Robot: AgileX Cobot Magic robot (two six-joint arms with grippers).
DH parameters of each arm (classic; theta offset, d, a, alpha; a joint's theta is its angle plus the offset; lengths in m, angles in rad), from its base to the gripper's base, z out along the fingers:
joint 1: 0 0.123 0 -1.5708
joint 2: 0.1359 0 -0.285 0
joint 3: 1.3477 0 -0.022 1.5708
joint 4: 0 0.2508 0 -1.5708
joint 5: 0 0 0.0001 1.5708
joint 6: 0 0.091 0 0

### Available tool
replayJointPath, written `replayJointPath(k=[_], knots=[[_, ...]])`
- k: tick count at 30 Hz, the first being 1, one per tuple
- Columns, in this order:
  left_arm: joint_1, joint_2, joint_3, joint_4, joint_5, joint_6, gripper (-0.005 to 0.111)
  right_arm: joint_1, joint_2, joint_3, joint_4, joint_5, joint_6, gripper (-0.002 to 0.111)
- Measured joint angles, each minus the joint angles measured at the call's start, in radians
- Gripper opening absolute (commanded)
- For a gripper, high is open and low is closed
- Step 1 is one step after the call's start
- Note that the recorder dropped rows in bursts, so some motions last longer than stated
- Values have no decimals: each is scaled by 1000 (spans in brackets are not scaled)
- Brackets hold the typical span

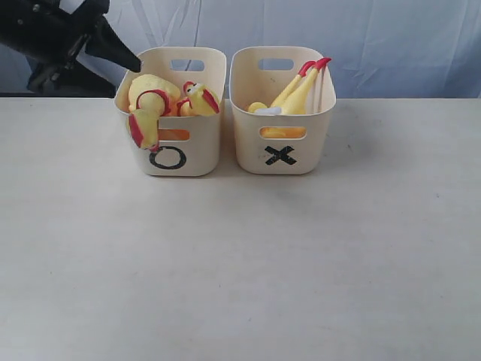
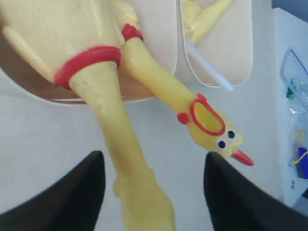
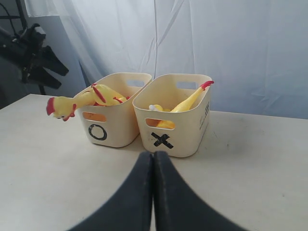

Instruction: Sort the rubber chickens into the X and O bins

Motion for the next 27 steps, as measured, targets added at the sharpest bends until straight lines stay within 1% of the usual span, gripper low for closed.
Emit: replayJointPath(k=[2, 5, 8, 10, 12, 16, 18, 19, 20, 27], knots=[[4, -24, -9, 60, -1, 2, 25, 0, 0, 0, 0, 0, 0, -1], [6, -60, -12, 199, 0, 6, 1, 0, 0, 0, 0, 0, 0, -1], [7, -97, -12, 350, 0, 2, 0, 0, 0, 0, 0, 0, 0, -1], [8, -134, -6, 420, -6, -8, 0, 0, 0, 0, 0, 0, 0, -1], [8, -186, 21, 493, -37, -22, 0, 0, 0, 0, 0, 0, 0, -1], [8, -294, 98, 589, -90, -37, 0, 0, 0, 0, 0, 0, 0, -1], [8, -364, 152, 617, -121, -39, 0, 0, 0, 0, 0, 0, 0, -1], [8, -442, 204, 627, -163, -39, 0, 0, 0, 0, 0, 0, 0, -1], [8, -484, 235, 632, -185, -39, 0, 0, 0, 0, 0, 0, 0, -1], [8, -764, 439, 643, -338, -32, 0, 0, 0, 0, 0, 0, 0, -1]])
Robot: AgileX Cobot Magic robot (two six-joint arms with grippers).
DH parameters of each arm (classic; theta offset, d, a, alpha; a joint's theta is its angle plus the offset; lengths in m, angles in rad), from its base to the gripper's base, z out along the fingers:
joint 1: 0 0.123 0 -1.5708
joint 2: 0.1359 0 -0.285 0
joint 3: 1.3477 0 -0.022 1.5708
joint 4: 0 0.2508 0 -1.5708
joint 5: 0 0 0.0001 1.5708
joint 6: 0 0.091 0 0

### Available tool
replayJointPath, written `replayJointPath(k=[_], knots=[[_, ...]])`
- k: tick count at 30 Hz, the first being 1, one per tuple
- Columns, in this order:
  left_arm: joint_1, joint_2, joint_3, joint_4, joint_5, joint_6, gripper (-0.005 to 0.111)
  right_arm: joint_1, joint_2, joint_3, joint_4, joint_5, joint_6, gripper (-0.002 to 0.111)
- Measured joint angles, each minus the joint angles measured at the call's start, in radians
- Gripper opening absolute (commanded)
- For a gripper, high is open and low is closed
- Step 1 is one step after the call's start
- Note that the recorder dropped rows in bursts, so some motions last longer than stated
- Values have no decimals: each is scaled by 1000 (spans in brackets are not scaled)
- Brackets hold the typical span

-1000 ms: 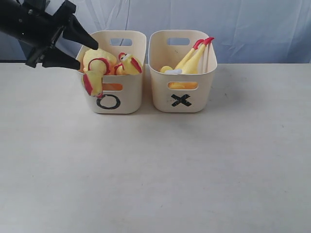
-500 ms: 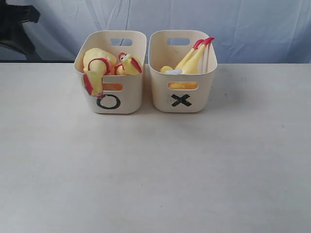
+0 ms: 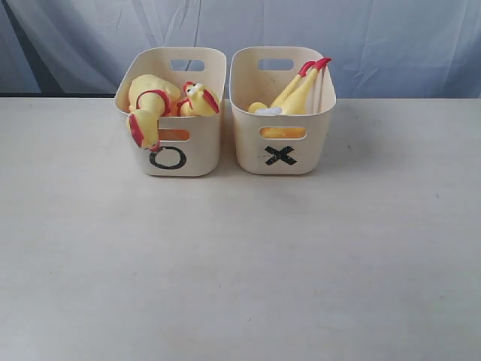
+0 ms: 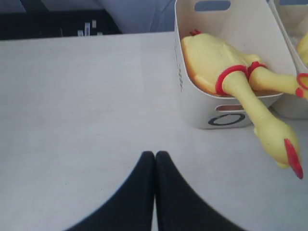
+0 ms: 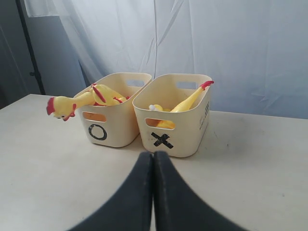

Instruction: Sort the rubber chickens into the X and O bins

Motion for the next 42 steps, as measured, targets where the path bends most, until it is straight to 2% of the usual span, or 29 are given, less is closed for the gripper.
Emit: replayJointPath(k=[4, 5, 8, 10, 14, 20, 31, 35, 42], knots=[[0, -164, 120, -10, -87, 19, 0, 0, 0, 0, 0, 0, 0, -1], [0, -252, 198, -28, -134, 39, 0, 0, 0, 0, 0, 0, 0, -1], [0, -403, 321, -60, -220, 74, 0, 0, 0, 0, 0, 0, 0, -1], [0, -519, 408, -125, -270, 149, 0, 0, 0, 0, 0, 0, 0, -1], [0, -732, 589, -392, -292, 449, 0, 0, 0, 0, 0, 0, 0, -1], [0, -911, 734, -434, -370, 498, 0, 0, 0, 0, 1, 0, 0, -1], [0, -944, 907, -411, -706, 437, 0, 0, 0, 0, 2, 0, 0, -1], [0, -944, 940, -404, -718, 437, 0, -37, 0, 0, 5, 0, 0, -1], [0, -944, 944, -374, -730, 435, 0, -201, 0, 0, 5, 0, 0, -1]])
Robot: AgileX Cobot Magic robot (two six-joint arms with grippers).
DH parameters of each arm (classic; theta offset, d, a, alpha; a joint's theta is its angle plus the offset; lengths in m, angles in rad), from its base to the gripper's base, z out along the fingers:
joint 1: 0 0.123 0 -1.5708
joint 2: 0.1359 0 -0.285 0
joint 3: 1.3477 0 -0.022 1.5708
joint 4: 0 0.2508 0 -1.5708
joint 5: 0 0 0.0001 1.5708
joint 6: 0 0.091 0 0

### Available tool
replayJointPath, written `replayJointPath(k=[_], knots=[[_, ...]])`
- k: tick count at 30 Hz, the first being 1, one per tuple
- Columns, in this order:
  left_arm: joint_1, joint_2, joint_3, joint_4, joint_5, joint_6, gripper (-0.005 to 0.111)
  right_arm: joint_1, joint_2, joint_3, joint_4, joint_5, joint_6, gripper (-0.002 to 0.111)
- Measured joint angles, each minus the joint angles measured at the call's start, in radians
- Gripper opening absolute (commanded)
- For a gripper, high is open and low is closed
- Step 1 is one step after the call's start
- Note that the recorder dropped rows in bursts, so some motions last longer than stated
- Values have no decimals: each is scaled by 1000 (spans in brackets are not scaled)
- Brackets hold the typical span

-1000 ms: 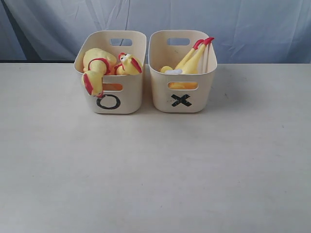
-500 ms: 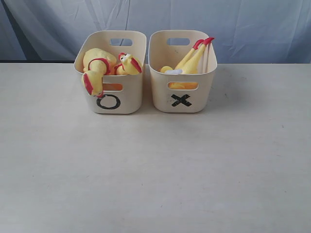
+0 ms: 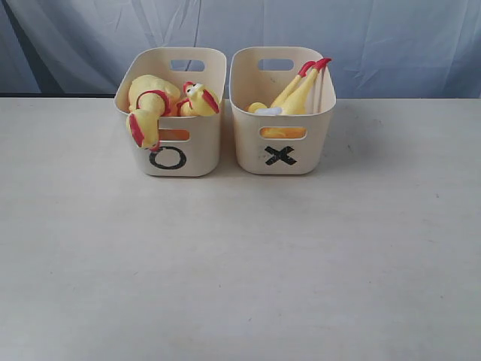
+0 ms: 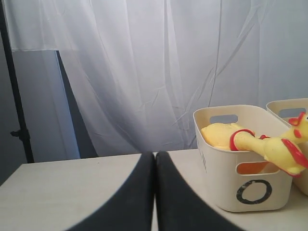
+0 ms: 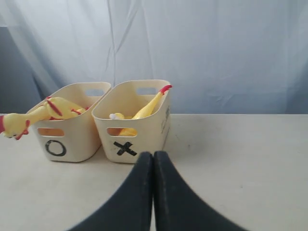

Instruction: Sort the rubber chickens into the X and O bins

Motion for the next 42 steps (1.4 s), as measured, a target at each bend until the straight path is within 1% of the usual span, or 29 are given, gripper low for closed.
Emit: replayJointPath(k=[3, 5, 10, 18, 35, 37, 38, 40, 42], knots=[[0, 0, 0, 6, 0, -1, 0, -59, 0, 0, 0, 0, 0, -1], [0, 0, 0, 6, 0, -1, 0, -78, 0, 0, 0, 0, 0, -1], [0, -7, 0, 7, -2, -1, 0, -71, 0, 0, 0, 0, 0, -1], [11, -154, 0, 7, -4, -1, 0, -61, -1, 0, 0, 0, 0, -1], [13, -162, 0, 14, -8, -1, 0, -61, -3, 1, 2, -12, 0, -1], [13, -162, 0, 58, -8, -1, 0, -61, -3, 5, 2, -72, 0, -1], [13, -162, 0, 106, -8, -1, 0, -61, -3, 10, 2, -133, 0, -1], [13, -162, 1, 220, -8, -1, 0, -61, -3, 29, -1, -277, 0, -1], [13, -162, 4, 334, -13, -1, 0, -61, -3, 66, -13, -483, 0, -1]])
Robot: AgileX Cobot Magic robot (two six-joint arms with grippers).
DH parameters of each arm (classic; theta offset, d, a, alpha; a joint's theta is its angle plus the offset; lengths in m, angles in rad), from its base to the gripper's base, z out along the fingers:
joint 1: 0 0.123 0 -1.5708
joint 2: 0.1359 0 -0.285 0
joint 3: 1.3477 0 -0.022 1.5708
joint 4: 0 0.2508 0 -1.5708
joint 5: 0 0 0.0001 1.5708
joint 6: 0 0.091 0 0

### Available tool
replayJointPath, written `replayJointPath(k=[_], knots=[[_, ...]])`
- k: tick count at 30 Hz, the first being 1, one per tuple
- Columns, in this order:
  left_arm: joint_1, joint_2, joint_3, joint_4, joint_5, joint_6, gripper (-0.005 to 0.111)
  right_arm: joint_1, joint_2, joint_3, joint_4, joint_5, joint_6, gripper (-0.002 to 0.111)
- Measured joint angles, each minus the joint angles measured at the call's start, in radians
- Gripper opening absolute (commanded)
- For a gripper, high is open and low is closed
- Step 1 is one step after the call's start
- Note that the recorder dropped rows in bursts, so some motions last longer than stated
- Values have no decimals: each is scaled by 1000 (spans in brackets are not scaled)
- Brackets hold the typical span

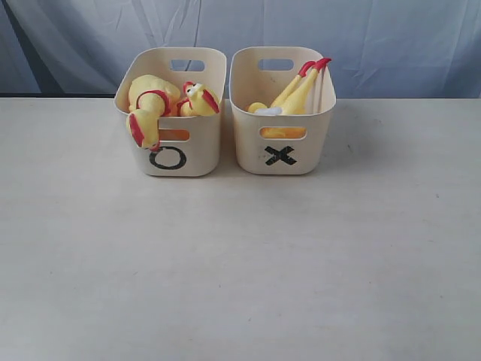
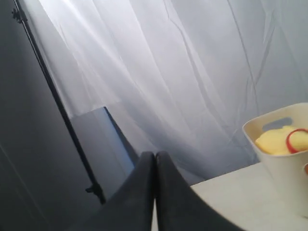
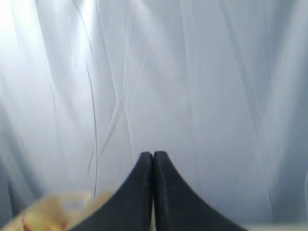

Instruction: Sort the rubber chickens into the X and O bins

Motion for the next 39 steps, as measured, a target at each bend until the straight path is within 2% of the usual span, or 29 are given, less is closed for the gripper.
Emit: replayJointPath(k=[3, 5, 7, 10, 14, 19, 27, 33, 39], knots=[[0, 0, 29, 107, -52, 0, 0, 0, 0, 82, -31, -308, 0, -1], [0, 0, 63, 155, -116, 0, 0, 0, 0, 139, -62, -452, 0, -1], [0, 0, 103, 179, -197, 0, 0, 0, 0, 195, -78, -539, 0, -1], [0, 0, 168, 196, -258, 0, 0, 0, 0, 285, -91, -569, 0, -1], [0, 0, 224, 205, -269, 0, 0, 0, 0, 406, -94, -560, 0, -1], [0, 0, 230, 205, -195, 0, 0, 23, 2, 505, -94, -476, 0, -1], [0, 0, 230, 206, -164, 0, 0, 116, 2, 510, -94, -389, 0, -1], [0, 0, 230, 224, 37, 0, 0, 116, 2, 510, -144, -196, 0, -1], [0, 0, 230, 224, 92, 0, 0, 116, 2, 512, -154, -44, 0, -1]])
